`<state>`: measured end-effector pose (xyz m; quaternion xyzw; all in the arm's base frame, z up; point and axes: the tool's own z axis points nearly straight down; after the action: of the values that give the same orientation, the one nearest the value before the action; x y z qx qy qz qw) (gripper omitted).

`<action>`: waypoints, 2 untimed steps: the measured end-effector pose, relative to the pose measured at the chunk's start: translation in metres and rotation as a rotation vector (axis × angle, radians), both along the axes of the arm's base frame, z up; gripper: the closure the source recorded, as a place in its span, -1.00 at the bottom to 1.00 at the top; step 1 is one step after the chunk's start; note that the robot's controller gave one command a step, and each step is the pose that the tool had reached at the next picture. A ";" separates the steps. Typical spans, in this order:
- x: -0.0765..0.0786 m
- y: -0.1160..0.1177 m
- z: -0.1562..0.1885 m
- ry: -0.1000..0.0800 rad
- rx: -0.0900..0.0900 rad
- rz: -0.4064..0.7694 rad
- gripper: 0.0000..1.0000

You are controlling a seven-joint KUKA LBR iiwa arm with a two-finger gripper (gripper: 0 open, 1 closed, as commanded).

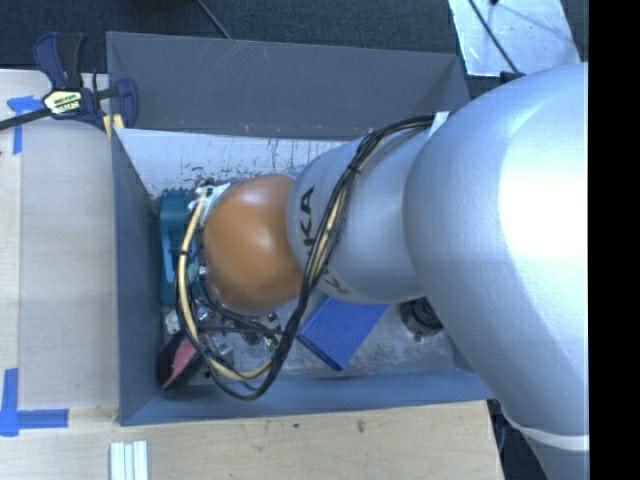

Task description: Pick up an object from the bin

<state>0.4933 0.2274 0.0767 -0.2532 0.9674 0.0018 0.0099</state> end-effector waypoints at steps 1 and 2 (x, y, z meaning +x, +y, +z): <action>-0.001 0.000 0.004 0.002 -0.001 0.000 1.00; -0.002 -0.001 0.019 0.014 -0.006 0.000 1.00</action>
Offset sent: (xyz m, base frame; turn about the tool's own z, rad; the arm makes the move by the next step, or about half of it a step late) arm 0.0000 0.0000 0.0441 0.0000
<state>0.4909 0.2265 0.0956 -0.2532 0.9674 0.0005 0.0025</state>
